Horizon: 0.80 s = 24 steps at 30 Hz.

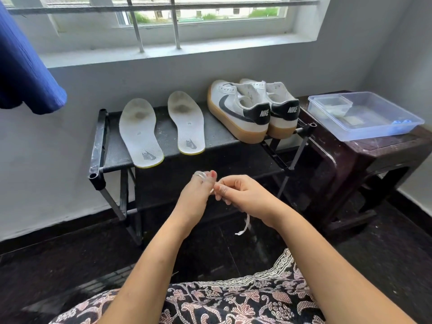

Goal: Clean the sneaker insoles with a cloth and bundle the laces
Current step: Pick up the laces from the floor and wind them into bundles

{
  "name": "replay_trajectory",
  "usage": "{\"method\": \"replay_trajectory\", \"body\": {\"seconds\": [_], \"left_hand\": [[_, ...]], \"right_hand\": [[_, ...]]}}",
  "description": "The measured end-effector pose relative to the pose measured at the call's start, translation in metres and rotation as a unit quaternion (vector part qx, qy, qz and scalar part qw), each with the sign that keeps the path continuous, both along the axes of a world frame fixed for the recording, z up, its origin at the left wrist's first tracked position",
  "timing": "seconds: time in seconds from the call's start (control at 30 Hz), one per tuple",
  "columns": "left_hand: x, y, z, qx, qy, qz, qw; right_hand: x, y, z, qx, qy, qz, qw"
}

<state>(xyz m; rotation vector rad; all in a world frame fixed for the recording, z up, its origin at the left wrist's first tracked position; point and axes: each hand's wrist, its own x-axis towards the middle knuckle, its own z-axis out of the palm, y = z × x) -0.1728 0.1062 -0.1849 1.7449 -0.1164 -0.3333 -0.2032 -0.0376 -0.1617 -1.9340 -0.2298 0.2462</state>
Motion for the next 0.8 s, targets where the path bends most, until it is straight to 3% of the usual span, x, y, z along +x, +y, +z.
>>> {"method": "replay_trajectory", "body": {"seconds": [0.2,0.43,0.63,0.8], "left_hand": [[-0.009,-0.003,0.011,0.016,0.086,-0.118,0.989],[-0.018,0.0,0.021,-0.173,0.097,-0.18,0.964],[-0.014,0.004,0.028,-0.374,0.11,-0.064,0.918],[-0.009,0.011,0.024,-0.404,0.083,0.048,0.909]], "right_hand": [[0.003,-0.006,0.0,0.012,-0.035,-0.05,0.998],[0.007,-0.007,-0.007,0.008,-0.049,-0.118,0.992],[0.005,-0.004,-0.009,-0.049,-0.016,-0.097,0.994],[0.001,0.007,-0.012,-0.088,0.014,-0.028,0.996]]}}
